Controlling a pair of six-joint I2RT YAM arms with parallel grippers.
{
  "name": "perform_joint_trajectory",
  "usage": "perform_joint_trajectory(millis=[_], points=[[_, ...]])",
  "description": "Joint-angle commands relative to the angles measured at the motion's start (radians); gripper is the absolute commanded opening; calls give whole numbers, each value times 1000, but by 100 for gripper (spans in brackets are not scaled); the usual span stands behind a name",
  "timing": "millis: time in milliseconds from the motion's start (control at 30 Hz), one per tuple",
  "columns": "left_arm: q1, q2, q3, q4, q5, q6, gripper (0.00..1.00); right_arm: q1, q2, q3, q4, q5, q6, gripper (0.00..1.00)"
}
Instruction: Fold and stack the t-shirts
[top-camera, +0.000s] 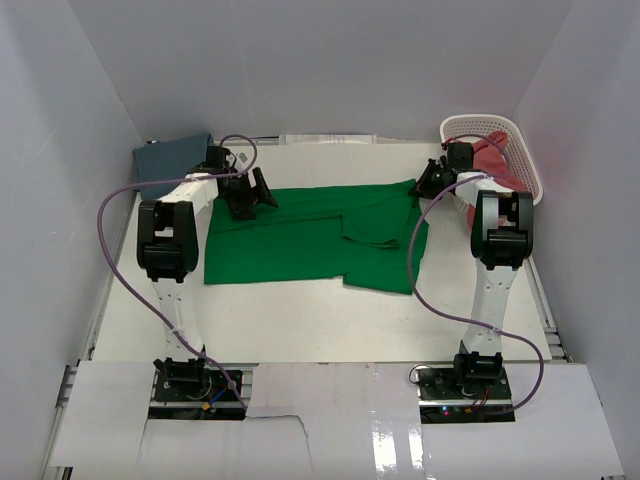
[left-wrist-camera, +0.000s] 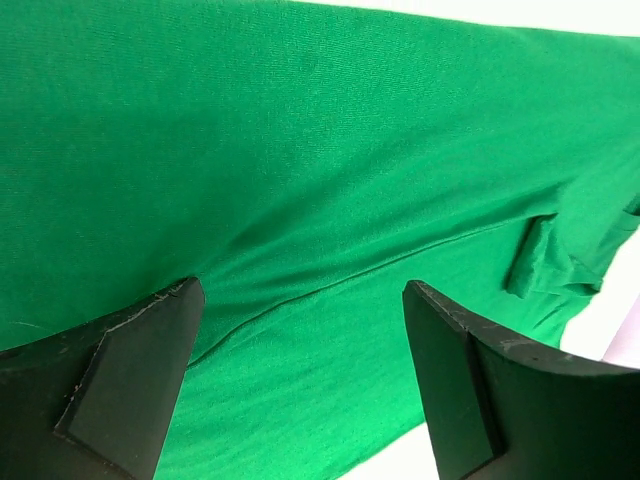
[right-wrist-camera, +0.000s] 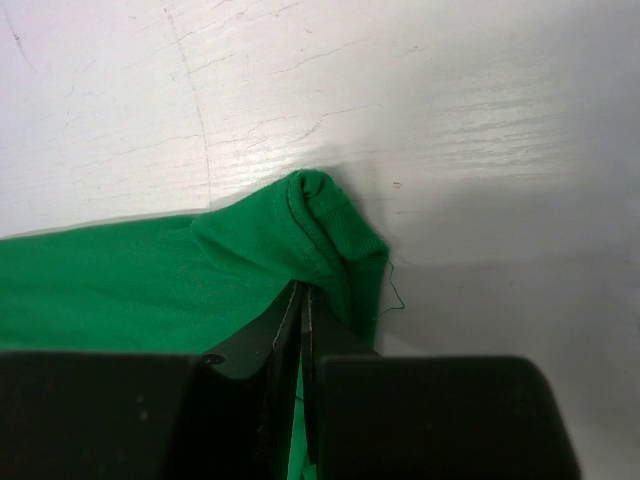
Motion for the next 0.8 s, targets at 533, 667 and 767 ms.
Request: perform_joint_trajectory(millis=[533, 667, 767], points=[[-7, -112, 184, -114, 2, -32, 95, -1, -63, 99, -4, -168, -5, 65], [-7, -234, 147, -110, -21, -26, 96, 3, -193, -3, -12, -192, -27, 73], [-9, -313, 62, -108, -38, -24, 96, 35, -322, -165, -1, -194, -24, 74]])
